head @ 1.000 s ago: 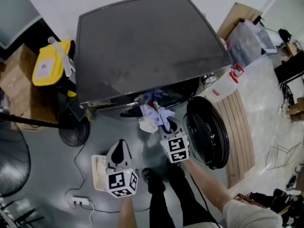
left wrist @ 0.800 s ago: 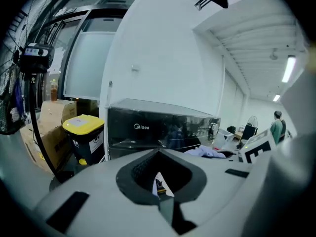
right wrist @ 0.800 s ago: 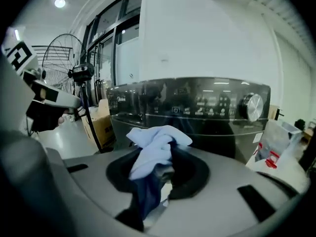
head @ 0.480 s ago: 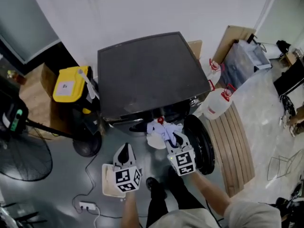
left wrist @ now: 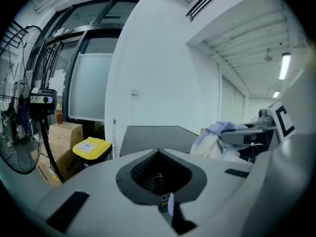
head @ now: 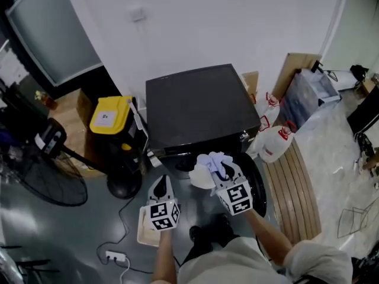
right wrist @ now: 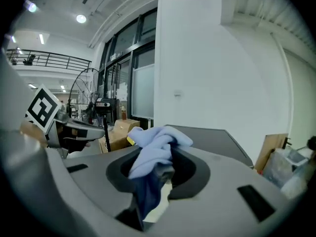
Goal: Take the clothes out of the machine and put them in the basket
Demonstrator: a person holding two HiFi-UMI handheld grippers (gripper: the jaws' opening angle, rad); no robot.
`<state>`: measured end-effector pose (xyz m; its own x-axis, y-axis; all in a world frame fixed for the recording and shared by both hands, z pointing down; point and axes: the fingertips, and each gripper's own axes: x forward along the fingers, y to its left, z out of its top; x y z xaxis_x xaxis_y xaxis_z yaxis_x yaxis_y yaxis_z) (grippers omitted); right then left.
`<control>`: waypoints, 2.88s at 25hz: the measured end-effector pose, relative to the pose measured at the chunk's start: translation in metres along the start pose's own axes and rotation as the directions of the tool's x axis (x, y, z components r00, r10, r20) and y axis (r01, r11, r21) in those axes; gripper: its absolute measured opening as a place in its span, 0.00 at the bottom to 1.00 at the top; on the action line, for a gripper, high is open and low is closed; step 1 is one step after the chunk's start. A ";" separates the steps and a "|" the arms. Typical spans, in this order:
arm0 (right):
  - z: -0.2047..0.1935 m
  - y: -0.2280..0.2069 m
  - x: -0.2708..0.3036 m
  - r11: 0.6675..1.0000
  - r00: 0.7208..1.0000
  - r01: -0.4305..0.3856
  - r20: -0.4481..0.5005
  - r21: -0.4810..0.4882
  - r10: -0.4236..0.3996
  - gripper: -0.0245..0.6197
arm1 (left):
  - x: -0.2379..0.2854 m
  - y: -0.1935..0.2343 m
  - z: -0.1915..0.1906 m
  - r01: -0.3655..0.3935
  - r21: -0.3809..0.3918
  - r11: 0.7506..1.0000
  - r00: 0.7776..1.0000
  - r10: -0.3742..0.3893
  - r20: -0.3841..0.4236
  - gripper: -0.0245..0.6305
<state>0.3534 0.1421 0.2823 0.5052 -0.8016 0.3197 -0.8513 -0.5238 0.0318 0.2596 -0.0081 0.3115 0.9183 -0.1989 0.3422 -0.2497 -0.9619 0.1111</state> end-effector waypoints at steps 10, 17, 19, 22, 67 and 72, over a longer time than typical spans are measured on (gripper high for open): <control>0.060 0.055 -0.012 0.989 0.989 -0.132 0.061 -0.069 0.137 0.21 | -0.060 0.043 0.023 -0.108 -0.022 0.994 0.993 0.109 0.045 0.06; 0.086 0.129 -0.002 0.949 0.952 -0.281 0.085 -0.141 0.294 0.21 | -0.113 0.099 0.016 -0.246 -0.069 0.967 0.966 0.250 0.064 0.06; 0.092 0.150 0.003 0.933 0.937 -0.320 0.089 -0.167 0.338 0.21 | -0.126 0.113 0.014 -0.277 -0.080 0.957 0.957 0.283 0.069 0.06; 0.102 0.192 0.013 0.899 0.906 -0.391 0.092 -0.198 0.414 0.21 | -0.156 0.140 0.007 -0.341 -0.114 0.933 0.933 0.351 0.076 0.06; -0.186 0.658 0.040 0.279 0.328 -0.944 -0.404 -0.176 0.854 0.21 | -0.481 0.310 -0.324 -0.840 -0.447 0.306 0.454 0.849 -0.270 0.06; -0.280 0.658 0.074 0.299 0.338 -0.941 -0.452 -0.158 0.826 0.21 | -0.455 0.320 -0.382 -0.844 -0.433 0.316 0.462 0.839 -0.289 0.06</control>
<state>-0.2092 -0.1818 0.5920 -0.5964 -0.5732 0.5619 -0.7522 0.6435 -0.1418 -0.3554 -0.1534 0.5474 0.1262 -0.8443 0.5208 -0.9872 -0.0551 0.1500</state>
